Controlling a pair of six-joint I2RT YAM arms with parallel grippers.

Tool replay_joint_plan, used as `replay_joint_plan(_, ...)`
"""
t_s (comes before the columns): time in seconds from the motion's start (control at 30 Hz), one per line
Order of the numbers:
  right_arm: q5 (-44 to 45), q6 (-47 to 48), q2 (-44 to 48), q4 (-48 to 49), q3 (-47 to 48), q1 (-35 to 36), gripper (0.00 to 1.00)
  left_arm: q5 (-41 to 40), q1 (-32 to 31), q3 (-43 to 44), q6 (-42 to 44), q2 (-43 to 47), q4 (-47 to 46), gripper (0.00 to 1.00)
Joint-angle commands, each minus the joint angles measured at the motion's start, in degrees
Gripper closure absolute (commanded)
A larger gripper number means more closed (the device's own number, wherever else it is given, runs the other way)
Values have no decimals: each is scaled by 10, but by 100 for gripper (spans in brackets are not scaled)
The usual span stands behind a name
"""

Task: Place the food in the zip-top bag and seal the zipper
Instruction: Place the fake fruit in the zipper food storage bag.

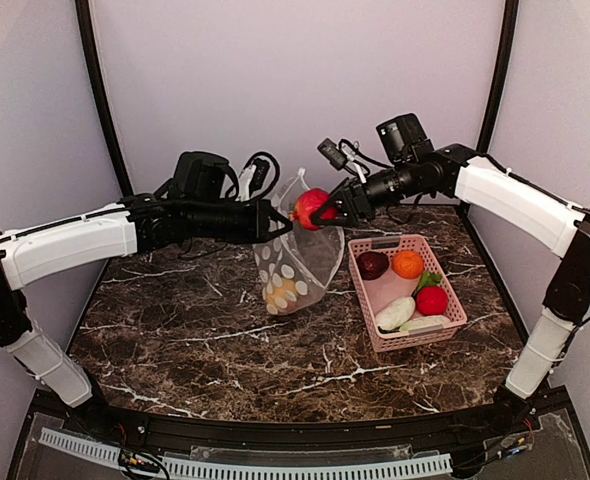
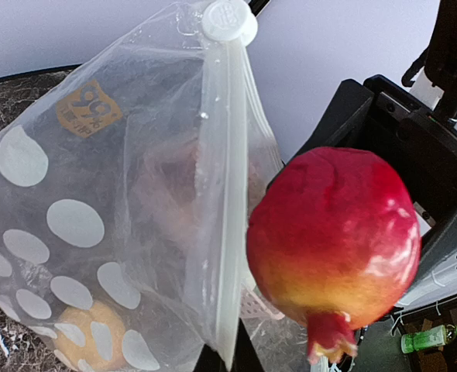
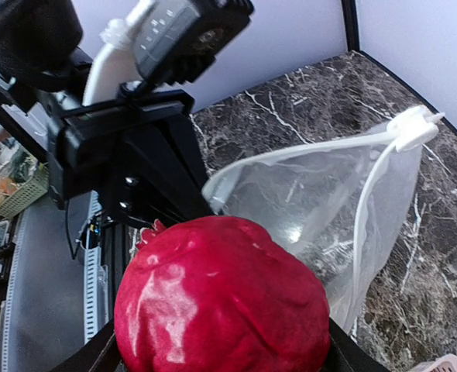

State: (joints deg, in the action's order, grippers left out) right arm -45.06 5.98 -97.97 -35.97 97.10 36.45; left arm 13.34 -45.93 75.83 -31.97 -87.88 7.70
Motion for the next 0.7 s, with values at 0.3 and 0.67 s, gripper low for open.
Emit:
replay_joint_plan(0.3, 258, 106, -2, 0, -43, 60, 36, 6, -6, -33, -7, 34, -16, 99)
replay_joint_plan(0.67, 441, 147, -36, 1, -21, 122, 24, 13, -6, -36, -2, 41, -7, 99)
